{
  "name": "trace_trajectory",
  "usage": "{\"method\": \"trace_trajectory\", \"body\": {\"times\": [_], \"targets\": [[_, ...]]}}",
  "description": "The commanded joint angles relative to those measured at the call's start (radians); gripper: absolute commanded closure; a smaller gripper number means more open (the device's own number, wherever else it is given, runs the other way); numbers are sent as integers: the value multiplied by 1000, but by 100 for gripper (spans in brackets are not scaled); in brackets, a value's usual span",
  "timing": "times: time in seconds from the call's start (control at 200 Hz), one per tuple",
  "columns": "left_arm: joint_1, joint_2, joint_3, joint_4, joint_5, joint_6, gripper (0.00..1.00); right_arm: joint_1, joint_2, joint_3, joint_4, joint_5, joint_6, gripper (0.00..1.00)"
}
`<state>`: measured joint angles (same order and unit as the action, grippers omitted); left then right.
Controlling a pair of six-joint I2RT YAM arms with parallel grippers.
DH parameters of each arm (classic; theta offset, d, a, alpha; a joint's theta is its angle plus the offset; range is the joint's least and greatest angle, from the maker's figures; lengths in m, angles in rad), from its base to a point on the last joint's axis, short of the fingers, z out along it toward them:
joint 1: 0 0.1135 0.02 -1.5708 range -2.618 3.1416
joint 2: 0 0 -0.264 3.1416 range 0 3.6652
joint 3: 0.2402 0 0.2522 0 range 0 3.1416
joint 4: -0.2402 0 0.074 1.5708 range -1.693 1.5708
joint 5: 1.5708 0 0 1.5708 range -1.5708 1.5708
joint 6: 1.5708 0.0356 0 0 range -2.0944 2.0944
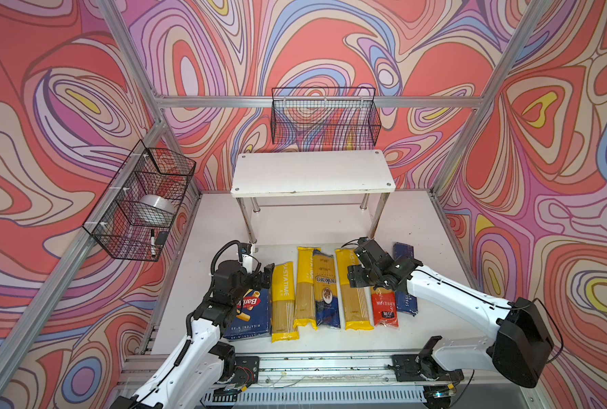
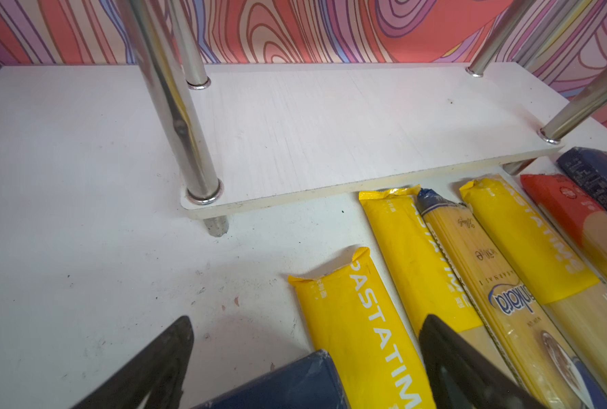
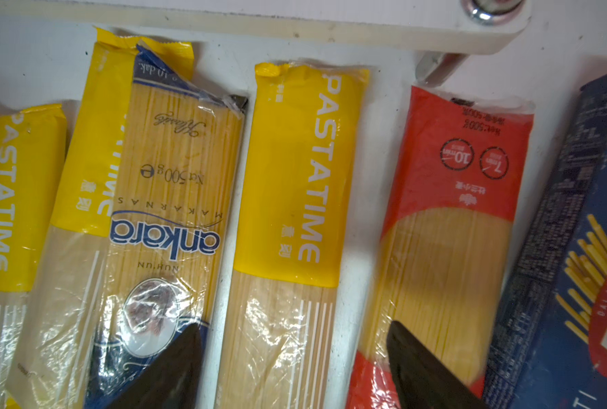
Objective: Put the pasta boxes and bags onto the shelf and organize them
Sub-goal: 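Move the right gripper over the yellow PASTATIME bag while the left arm lowers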
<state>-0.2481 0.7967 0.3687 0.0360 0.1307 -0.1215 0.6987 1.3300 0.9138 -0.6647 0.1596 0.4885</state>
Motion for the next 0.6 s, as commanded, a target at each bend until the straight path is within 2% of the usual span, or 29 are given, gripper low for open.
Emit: {"method": "trace_trajectory", "body": {"times": [0.0, 0.23, 0.596], "targets": [[0, 13, 32, -40, 57, 31, 0, 32, 27, -28, 14, -11, 25, 15], [0, -27, 12, -40, 54, 30, 0, 51, 41, -97, 92, -78, 35, 12], [0, -23, 16, -41, 44, 26, 0, 51, 107, -111, 103, -73, 31, 11]]}}
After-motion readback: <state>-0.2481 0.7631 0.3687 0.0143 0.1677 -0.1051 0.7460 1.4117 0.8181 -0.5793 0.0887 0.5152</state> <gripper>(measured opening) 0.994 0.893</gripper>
